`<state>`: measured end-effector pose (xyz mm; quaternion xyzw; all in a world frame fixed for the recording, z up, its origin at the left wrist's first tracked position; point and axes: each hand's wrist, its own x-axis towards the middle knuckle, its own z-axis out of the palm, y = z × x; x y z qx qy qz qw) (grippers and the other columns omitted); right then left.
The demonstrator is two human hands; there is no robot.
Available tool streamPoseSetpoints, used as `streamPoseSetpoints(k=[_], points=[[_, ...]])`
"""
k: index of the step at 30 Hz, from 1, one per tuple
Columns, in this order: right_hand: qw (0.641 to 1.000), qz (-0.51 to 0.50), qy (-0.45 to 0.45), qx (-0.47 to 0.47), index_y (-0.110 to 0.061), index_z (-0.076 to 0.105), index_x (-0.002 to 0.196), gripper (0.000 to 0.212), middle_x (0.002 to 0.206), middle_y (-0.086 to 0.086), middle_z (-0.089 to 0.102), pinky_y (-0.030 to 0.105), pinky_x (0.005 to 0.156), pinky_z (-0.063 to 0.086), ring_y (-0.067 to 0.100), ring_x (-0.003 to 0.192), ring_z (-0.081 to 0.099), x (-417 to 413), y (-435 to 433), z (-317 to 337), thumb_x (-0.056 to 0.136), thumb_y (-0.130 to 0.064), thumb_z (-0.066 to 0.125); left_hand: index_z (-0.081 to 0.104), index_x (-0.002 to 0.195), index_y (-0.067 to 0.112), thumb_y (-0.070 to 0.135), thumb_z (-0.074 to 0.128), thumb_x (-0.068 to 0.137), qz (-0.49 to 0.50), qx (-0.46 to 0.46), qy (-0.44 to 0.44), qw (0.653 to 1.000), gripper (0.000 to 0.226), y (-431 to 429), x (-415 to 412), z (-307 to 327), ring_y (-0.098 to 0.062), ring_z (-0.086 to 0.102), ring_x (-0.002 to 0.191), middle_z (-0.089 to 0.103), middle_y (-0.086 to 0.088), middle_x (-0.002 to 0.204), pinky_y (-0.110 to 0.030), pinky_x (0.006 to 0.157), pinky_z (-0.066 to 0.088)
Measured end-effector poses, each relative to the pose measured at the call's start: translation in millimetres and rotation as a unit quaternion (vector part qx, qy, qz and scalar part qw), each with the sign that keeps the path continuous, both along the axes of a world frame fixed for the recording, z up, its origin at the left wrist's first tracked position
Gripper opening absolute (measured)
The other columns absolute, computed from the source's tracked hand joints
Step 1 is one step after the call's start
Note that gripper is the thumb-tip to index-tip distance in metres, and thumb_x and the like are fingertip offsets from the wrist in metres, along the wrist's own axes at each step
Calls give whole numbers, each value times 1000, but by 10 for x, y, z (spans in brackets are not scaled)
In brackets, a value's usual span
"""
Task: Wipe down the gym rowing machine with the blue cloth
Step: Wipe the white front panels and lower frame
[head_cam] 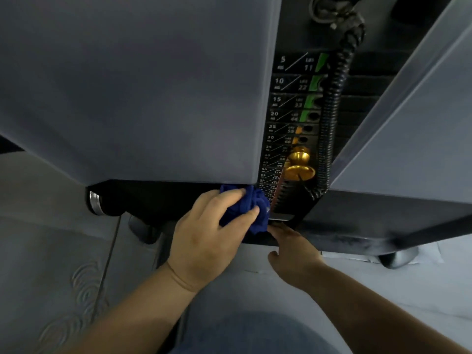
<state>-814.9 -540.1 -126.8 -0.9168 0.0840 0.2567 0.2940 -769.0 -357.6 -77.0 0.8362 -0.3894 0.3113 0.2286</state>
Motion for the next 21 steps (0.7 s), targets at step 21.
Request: streamPoseSetpoints(k=[21], points=[[997, 35, -11, -68, -34, 3, 157, 77, 164, -13, -12, 29, 120, 4, 8, 150, -10, -79, 165, -91, 96, -21, 47, 75, 102, 10, 9, 67, 92, 108, -121, -8, 987, 13, 152, -74, 184, -31, 51, 101, 46, -9, 114, -28, 98, 42]])
